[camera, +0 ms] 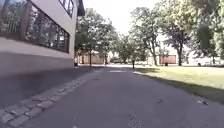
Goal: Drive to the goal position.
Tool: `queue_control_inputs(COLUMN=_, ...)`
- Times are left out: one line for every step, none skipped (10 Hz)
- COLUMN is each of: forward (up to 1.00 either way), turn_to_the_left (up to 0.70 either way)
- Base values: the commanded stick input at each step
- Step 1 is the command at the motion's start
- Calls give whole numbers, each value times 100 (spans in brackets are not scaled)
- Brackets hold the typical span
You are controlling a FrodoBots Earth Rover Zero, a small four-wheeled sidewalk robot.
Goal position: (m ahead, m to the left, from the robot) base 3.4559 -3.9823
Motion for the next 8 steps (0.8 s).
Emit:
queue_control_inputs(forward=85, turn_to_the_left=0)
queue_control_inputs(forward=85, turn_to_the_left=0)
queue_control_inputs(forward=85, turn_to_the_left=0)
queue_control_inputs(forward=85, turn_to_the_left=0)
queue_control_inputs(forward=85, turn_to_the_left=0)
queue_control_inputs(forward=85, turn_to_the_left=0)
queue_control_inputs(forward=85, turn_to_the_left=0)
queue_control_inputs(forward=85, turn_to_the_left=0)
